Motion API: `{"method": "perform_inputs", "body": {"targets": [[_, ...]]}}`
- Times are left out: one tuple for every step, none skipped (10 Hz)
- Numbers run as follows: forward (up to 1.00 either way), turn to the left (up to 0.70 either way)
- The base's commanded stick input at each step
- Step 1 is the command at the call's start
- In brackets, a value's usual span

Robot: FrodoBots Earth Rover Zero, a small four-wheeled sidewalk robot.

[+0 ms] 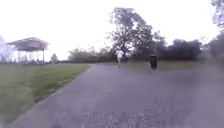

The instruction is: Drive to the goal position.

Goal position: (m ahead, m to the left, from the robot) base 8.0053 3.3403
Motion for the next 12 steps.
{"method": "perform_inputs", "body": {"targets": [[0.70, 0.00], [0.70, 0.00], [0.70, 0.00], [0.70, 0.00], [0.70, 0.00], [0.70, 0.00], [0.70, 0.00], [0.70, 0.00], [0.70, 0.00], [0.70, 0.00], [0.70, 0.00], [0.70, 0.00]]}}
